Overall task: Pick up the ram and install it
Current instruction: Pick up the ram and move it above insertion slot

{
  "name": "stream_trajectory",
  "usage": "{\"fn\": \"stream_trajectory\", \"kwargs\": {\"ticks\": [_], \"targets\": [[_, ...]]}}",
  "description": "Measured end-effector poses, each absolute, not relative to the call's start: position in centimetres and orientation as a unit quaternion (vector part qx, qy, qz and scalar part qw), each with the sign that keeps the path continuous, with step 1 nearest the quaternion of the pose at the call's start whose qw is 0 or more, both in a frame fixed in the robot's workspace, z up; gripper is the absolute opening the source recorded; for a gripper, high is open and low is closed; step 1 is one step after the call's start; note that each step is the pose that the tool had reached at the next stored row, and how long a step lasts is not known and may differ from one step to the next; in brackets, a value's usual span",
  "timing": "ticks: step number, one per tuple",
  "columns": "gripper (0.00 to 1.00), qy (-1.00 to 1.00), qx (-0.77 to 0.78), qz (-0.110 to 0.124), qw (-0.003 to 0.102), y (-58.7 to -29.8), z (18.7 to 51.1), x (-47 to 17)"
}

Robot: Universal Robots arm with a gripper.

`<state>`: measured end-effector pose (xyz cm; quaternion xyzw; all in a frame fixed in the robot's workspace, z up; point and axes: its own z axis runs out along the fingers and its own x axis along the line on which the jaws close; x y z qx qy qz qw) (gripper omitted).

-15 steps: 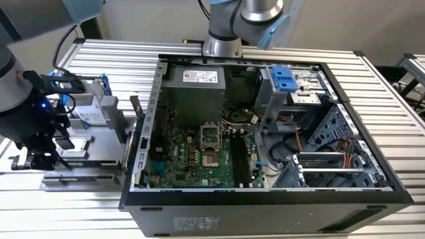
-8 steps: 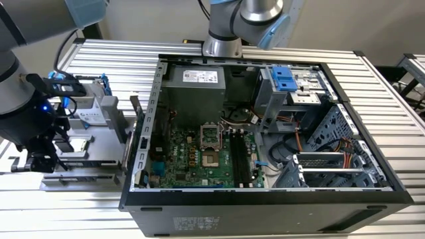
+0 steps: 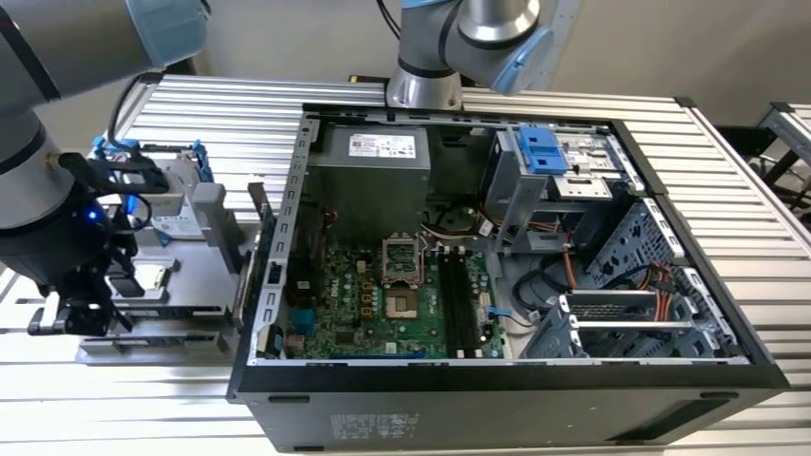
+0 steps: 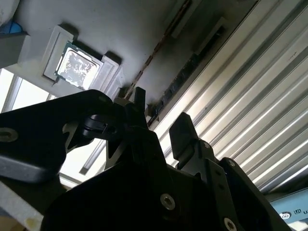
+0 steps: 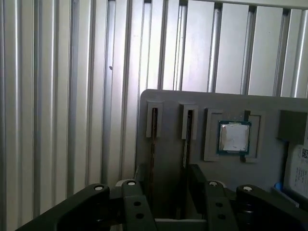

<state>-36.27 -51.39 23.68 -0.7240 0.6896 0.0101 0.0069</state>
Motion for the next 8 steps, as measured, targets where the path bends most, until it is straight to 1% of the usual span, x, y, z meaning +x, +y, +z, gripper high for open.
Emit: {"fn": "stream_trajectory", "kwargs": {"ticks": [8], "targets": [[1.0, 0.693, -0.721, 0.01, 0.007, -51.42, 23.0, -36.17]]}}
